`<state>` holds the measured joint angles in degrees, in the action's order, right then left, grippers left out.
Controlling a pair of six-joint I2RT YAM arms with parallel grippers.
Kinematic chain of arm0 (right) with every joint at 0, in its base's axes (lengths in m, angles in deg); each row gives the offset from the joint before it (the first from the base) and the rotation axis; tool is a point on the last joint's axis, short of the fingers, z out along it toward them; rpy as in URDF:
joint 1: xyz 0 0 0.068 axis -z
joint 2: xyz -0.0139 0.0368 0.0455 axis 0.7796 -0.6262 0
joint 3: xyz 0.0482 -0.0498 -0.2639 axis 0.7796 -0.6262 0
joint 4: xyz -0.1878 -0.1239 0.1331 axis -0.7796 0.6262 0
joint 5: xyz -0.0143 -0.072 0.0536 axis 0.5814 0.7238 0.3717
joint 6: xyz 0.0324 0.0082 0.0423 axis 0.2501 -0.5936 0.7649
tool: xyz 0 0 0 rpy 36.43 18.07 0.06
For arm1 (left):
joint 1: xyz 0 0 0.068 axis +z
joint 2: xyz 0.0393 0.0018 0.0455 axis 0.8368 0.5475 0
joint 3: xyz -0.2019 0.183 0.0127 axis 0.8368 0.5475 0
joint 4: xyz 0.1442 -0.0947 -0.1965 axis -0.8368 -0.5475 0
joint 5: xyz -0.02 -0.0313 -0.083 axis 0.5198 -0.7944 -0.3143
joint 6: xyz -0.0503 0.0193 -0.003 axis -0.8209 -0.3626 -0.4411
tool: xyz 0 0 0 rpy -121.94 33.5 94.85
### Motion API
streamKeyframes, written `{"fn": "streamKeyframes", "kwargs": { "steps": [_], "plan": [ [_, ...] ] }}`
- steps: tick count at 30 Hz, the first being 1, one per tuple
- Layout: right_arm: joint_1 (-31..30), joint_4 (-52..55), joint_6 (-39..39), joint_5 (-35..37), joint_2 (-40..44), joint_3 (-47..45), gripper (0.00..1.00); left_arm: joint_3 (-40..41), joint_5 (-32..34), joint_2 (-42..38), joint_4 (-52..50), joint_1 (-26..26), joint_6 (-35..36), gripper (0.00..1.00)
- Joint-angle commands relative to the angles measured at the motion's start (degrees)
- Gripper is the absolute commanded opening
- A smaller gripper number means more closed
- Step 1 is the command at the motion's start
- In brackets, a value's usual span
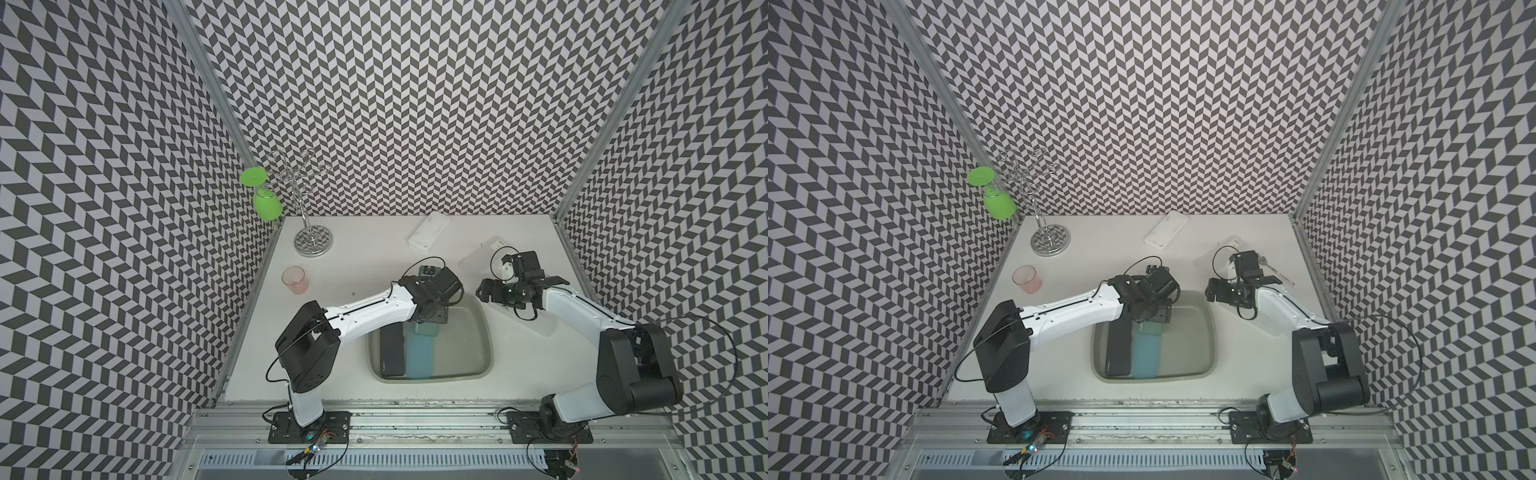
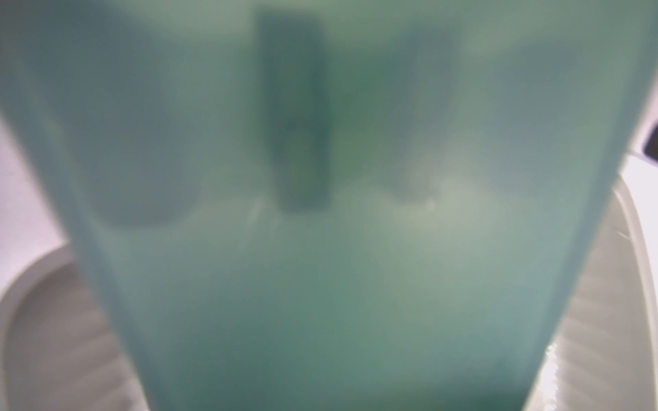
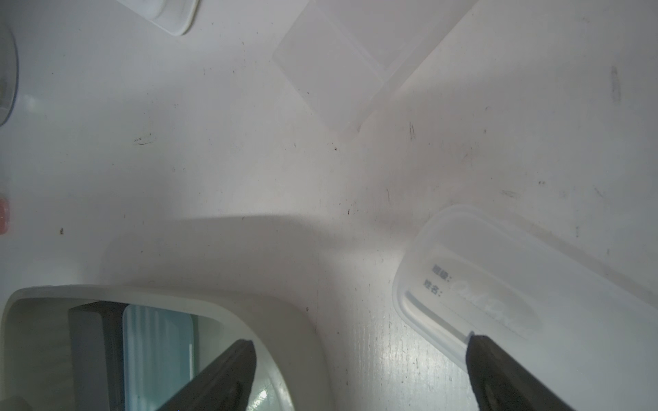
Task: Put the pencil case into the storage box
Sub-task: Place the pencil case at the storage box.
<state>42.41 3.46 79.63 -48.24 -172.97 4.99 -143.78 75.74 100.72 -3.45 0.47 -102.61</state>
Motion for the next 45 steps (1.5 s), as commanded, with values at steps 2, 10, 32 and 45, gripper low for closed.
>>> {"fn": "streamKeyframes", "kwargs": {
  "steps": [2,10,32,45],
  "plan": [
    [0.1,-1.8,0.0,0.4,2.0,-1.3,0.97,0.1,-2.7,-1.8,-0.7,-4.5,-4.6,0.73],
    [0.1,-1.9,0.1,0.1,2.6,-2.4,0.97,1.0,-7.6,1.9,3.8,-6.8,-8.8,0.73],
    [0.1,1.5,-0.7,1.3,6.7,-2.8,0.97,3.3,-8.0,1.0,5.1,-8.0,-7.7,1.0],
    [-10.9,5.9,1.4,-7.6,6.8,1.4,0.89,12.9,1.3,-22.3,-3.7,14.5,3.4,0.98]
  ]
}}
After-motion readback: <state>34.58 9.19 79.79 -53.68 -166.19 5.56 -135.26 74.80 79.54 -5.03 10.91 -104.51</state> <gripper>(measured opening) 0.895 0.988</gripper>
